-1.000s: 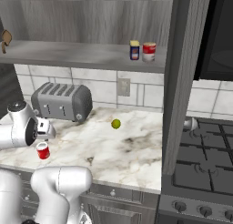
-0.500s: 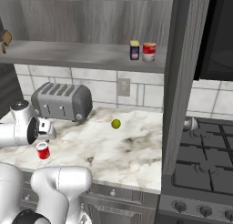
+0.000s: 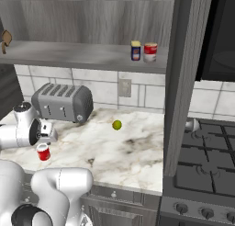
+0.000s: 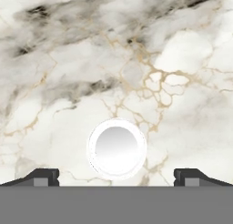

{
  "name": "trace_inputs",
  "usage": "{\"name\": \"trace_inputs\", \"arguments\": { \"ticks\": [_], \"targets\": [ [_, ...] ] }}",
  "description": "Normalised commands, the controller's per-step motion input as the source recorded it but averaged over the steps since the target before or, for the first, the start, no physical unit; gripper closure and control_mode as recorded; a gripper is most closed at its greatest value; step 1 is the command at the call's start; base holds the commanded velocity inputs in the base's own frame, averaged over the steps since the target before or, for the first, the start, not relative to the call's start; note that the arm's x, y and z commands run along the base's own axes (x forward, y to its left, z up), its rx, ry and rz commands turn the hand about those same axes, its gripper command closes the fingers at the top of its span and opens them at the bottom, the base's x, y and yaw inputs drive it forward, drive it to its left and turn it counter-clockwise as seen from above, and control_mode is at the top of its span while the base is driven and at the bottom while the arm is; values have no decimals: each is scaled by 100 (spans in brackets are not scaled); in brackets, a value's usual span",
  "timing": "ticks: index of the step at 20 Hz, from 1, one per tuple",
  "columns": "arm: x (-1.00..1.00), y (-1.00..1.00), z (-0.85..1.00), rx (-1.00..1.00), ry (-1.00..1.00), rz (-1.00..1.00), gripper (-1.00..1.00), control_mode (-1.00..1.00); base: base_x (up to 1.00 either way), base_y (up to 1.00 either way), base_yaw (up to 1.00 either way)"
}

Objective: Pick the cans from the counter and place them in their designated side in the cabinet.

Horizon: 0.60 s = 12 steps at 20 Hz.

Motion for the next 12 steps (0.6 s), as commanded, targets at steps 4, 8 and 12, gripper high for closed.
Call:
{"name": "trace_inputs", "arguments": {
  "ticks": [4,8,12],
  "targets": [
    [5,0,-16,0,1,0,-100,-100,0,0,0],
    [6,1,-17,0,2,0,-100,-100,0,0,0],
    [6,2,-17,0,2,0,-100,-100,0,0,0]
  ]
}}
